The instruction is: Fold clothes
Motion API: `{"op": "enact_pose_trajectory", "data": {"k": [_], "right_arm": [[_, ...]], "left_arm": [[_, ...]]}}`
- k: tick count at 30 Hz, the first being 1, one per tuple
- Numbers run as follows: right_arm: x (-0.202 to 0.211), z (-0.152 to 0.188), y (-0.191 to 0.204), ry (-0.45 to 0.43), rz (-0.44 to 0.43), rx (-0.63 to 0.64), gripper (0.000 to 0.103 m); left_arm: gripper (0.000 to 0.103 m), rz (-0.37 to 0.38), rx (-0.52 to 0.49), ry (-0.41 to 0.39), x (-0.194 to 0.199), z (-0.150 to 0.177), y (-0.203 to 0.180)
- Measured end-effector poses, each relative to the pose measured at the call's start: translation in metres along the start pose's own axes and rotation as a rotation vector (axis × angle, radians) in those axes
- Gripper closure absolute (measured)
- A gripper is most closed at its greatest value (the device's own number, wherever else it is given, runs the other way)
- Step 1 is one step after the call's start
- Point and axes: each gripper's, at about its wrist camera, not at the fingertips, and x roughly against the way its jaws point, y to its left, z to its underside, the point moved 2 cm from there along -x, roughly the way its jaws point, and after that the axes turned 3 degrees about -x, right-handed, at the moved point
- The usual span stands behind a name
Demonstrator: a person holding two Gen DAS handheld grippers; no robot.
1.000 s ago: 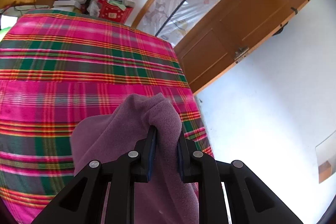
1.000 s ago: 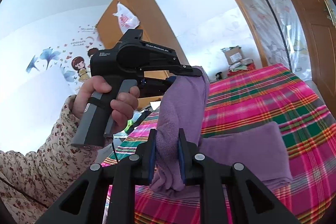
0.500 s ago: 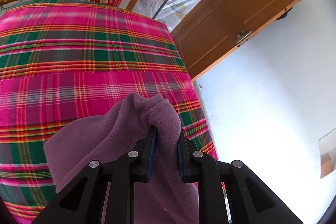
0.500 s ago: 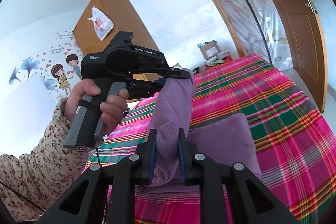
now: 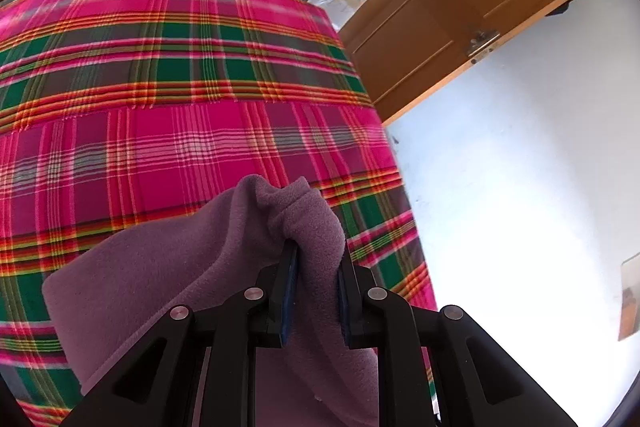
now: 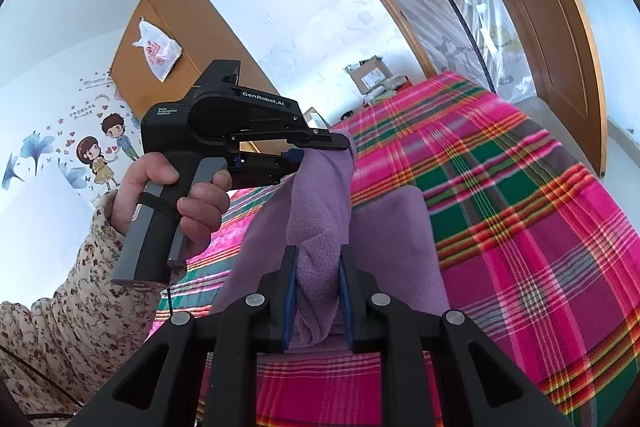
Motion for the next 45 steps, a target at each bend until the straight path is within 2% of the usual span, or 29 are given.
{"op": "enact_pose_trajectory", "data": {"k": [11,13,18,19,24,30,35,37,39,41,43,45], "right_arm": [[-0.01,0.005,-0.032,0.029,0.033,-0.082,0.082],[-0.011,0.006,-0.034,0.034,0.038,-0.091,0.081],[-0.011,0.007,-0.04,0.034,0.049,-0.103,0.078],[-0.011,0.007,-0.041,0.033,0.055,-0.104,0.077],[-0.004,0.006,-0.05,0.017,0.087,-0.123,0.076],[0.004,0.0,-0.054,-0.018,0.15,-0.124,0.076],[0.0,-0.007,-0.04,-0.021,0.166,-0.053,0.076],[-0.006,-0.009,-0.029,-0.015,0.165,-0.003,0.076],[-0.014,-0.009,-0.016,0.0,0.166,0.065,0.069],[-0.022,-0.006,-0.006,0.024,0.188,0.139,0.066],[-0.023,0.0,-0.005,0.04,0.223,0.176,0.066],[-0.024,0.006,-0.006,0.055,0.259,0.207,0.066]], "left_arm": [[0.085,-0.027,0.016,0.048,-0.032,-0.001,0.008],[0.08,-0.012,0.02,0.048,-0.033,-0.002,0.008],[0.079,0.007,0.021,0.054,-0.033,-0.002,0.008],[0.077,0.01,0.014,0.051,-0.031,-0.001,0.007],[0.076,0.032,-0.007,0.025,-0.015,0.007,0.004],[0.076,0.002,-0.026,-0.076,0.023,0.022,0.013],[0.076,-0.078,-0.037,-0.16,0.055,0.043,0.034],[0.076,-0.091,-0.016,-0.169,0.065,0.054,0.048],[0.076,-0.098,-0.002,-0.175,0.067,0.061,0.057],[0.076,-0.108,0.011,-0.182,0.07,0.067,0.064],[0.07,-0.118,0.024,-0.189,0.072,0.074,0.072],[0.07,-0.128,0.036,-0.195,0.074,0.081,0.079]]}}
